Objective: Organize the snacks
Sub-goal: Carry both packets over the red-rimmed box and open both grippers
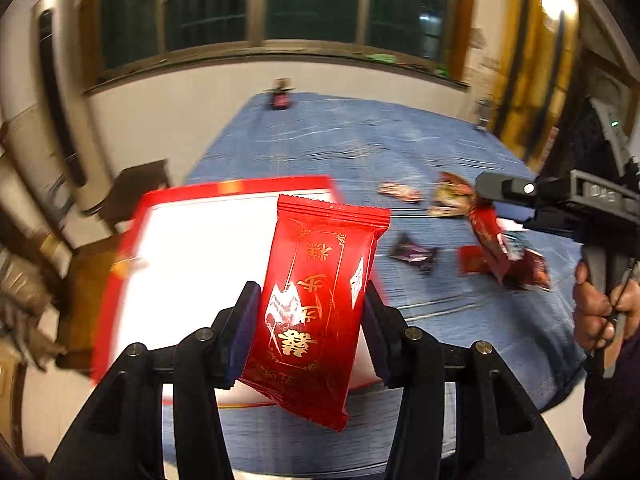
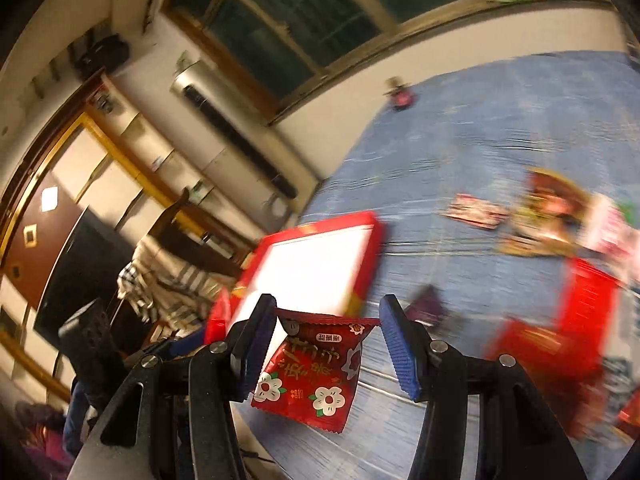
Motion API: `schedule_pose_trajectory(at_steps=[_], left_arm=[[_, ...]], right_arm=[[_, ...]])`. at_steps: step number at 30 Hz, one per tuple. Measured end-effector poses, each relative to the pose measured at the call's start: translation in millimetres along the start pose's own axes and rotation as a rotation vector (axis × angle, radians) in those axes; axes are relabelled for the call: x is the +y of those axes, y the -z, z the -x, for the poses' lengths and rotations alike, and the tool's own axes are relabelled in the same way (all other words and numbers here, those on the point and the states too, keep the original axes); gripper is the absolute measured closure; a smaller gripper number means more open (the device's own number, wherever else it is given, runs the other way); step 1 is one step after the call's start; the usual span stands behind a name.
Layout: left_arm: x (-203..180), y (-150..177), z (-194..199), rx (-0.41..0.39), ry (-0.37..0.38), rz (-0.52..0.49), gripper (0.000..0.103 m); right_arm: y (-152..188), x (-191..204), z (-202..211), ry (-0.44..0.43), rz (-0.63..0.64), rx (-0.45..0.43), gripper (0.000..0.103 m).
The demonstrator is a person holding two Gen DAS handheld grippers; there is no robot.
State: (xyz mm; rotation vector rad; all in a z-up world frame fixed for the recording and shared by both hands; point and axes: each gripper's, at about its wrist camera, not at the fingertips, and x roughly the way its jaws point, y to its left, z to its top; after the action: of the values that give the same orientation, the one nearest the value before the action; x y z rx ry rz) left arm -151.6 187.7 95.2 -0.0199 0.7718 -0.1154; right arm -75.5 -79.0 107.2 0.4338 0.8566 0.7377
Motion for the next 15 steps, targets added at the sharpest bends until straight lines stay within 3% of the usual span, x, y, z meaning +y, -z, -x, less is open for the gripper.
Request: schedule_pose_trajectory(at_steps=[5, 8, 15], left_arm=[[27, 7, -10, 0.018, -0.105, 0.042, 0.055], [32, 10, -11, 0.013, -0.143, 0.045, 0.055], [12, 10, -10, 0.003, -0.091, 0.007, 0.052]], right_arm=[[-7, 35, -56, -0.062, 0.015, 0.061, 0.046], [-8, 42, -72, -0.082, -0.009, 0.106, 0.036], [-1, 3, -35, -0.008, -0.058, 0.025, 0.033]])
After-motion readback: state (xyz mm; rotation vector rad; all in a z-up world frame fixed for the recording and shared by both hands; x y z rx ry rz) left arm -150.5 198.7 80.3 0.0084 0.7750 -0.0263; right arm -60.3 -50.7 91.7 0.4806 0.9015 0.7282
